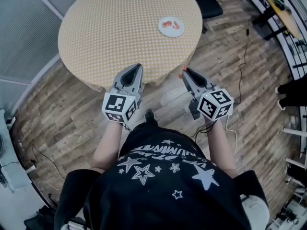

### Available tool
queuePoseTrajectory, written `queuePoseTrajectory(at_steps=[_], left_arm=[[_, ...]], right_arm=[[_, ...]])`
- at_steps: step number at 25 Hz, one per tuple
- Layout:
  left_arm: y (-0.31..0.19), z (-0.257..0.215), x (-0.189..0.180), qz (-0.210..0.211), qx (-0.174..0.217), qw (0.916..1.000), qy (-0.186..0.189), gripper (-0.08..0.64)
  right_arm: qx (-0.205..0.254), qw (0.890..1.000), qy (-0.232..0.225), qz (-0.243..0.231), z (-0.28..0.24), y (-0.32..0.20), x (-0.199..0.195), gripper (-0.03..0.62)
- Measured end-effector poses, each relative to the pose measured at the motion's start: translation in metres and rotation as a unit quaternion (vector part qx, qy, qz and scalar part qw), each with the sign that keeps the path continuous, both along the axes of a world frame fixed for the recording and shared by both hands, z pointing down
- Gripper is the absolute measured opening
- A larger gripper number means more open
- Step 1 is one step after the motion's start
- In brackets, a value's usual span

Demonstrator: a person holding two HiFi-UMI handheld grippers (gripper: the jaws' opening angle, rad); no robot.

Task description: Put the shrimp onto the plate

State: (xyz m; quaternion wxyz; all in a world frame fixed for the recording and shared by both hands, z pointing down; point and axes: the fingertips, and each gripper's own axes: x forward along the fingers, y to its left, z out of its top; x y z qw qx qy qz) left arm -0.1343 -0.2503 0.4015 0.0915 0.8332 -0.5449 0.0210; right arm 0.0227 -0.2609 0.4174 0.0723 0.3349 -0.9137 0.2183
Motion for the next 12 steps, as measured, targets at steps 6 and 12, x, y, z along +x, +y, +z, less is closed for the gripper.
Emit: queuePoseTrajectory(at_steps=[6, 12], left_arm=[[-0.026, 0.005, -0.009, 0.024, -0.003, 0.9997, -0.001, 0.008], [-0.036, 0.011, -0.013, 0.035, -0.009, 0.9994, -0.001, 0.008]], right_arm=[[0.009, 1.000, 0.000, 0.018, -0.004, -0.026, -0.018, 0.067], [-0.001, 1.000, 0.020, 0.015, 0.008, -0.035, -0.022, 0.067]])
